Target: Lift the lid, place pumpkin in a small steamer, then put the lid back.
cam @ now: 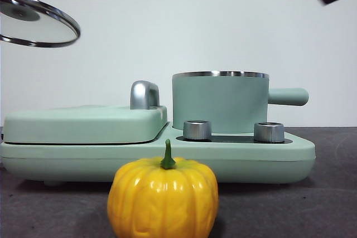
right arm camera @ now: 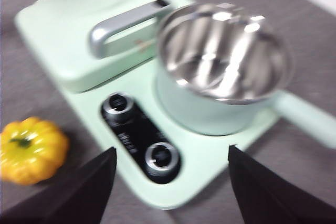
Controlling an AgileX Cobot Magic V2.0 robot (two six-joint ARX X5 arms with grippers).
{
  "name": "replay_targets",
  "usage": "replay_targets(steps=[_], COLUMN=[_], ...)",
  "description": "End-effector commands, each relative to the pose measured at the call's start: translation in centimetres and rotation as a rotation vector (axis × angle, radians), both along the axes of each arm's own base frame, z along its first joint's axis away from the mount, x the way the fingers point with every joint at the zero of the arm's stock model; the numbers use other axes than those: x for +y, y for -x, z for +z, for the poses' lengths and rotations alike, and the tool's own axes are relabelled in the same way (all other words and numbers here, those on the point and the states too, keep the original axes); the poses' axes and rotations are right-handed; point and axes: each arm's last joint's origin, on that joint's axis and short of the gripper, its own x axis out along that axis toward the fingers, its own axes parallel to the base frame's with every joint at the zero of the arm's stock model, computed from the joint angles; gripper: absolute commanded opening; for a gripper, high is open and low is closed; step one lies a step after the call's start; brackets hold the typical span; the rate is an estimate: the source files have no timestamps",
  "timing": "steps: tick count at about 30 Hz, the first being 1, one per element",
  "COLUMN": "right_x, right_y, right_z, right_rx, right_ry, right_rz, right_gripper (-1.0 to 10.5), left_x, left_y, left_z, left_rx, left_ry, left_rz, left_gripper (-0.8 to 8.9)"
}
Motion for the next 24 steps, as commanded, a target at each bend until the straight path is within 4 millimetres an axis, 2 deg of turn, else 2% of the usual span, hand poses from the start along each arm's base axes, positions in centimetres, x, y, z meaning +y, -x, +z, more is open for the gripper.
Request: replay_targets(steps=[1, 8, 18, 24], right_x=[1.6, 5.9, 11.0, 13.6], right_y=[-0.6, -1.0, -0.2, 0.1], right_z=[-0.3, -2.7, -5.6, -6.6], right_rx=[0.05, 0.169, 0.216, 0.166], right_ry=[0.004, 0.093, 0.197, 0.203], right_rz=[0.065, 0.24, 0.456, 0.512], right_gripper=[3.4, 3.4, 3.4, 4.3], left_x=[0.2, 0.2, 0.2, 0.2], left_y=[0.3, 0.6, 0.6, 0.6], left_z=[0.9, 1.1, 1.1, 1.1], left_rx=[-0.041, -0.052, -0.052, -0.052], left_ry=[0.027, 0.032, 0.031, 0.032], left_rz=[0.015, 0.018, 0.018, 0.018], left_gripper=[0.1, 0.1, 0.1, 0.1])
